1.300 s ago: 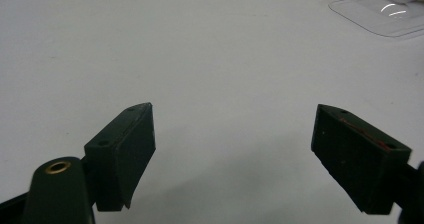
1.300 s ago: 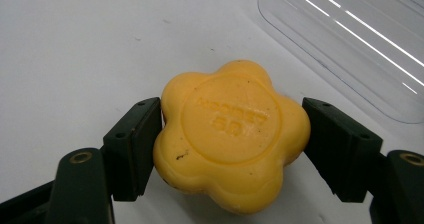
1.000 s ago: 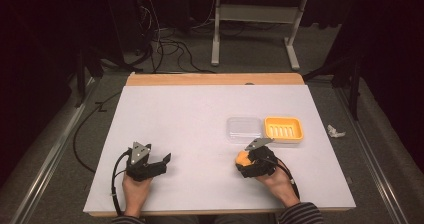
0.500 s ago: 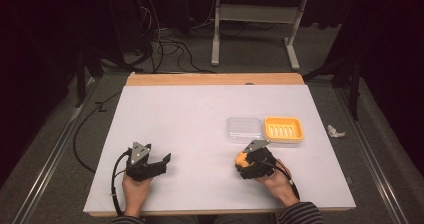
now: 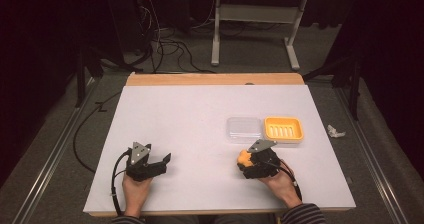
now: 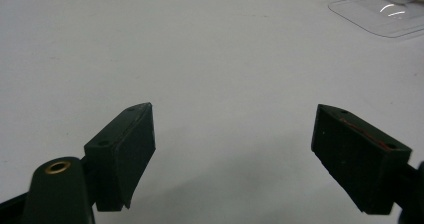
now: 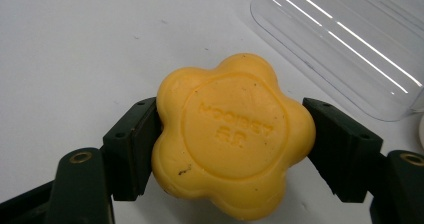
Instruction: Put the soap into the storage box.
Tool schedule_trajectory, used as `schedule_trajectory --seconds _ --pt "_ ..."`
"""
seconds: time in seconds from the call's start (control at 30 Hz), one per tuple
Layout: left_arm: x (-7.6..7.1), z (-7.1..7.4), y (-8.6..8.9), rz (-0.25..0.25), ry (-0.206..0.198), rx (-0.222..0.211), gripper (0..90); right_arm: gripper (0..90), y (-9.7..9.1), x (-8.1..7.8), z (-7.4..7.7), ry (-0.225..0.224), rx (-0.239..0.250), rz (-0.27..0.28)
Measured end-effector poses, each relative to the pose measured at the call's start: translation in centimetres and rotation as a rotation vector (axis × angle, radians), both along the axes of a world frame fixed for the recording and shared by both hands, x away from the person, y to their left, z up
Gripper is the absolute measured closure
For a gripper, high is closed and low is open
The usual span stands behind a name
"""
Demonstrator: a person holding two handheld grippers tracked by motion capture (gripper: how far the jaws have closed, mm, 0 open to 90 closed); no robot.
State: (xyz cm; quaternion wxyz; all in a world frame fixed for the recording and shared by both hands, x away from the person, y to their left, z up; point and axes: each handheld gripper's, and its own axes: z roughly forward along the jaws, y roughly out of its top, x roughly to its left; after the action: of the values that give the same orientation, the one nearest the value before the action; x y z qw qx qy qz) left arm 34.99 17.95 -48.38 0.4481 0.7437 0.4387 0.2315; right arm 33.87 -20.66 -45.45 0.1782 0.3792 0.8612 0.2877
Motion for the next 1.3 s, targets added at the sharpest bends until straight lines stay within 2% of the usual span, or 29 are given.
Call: schedule_trajectory --seconds 0.07,0.37,0.73,1.3 --pt "0.0 0.0 0.0 0.001 0.000 0.000 18.1 27.3 -0.3 0.0 0.3 -0.008 -0.005 0.003" --pt "0.0 0.0 0.0 0.001 0.000 0.000 18.1 27.3 -1.9 -0.3 1.6 -0.022 0.056 -0.043" --pt "0.0 0.0 0.0 0.000 0.001 0.001 18.1 27.2 -3.8 -0.4 2.9 -0.038 0.094 -0.084" --pt "0.0 0.0 0.0 -0.001 -0.001 0.001 18.2 27.2 -5.8 -0.3 4.1 -0.057 0.116 -0.134"
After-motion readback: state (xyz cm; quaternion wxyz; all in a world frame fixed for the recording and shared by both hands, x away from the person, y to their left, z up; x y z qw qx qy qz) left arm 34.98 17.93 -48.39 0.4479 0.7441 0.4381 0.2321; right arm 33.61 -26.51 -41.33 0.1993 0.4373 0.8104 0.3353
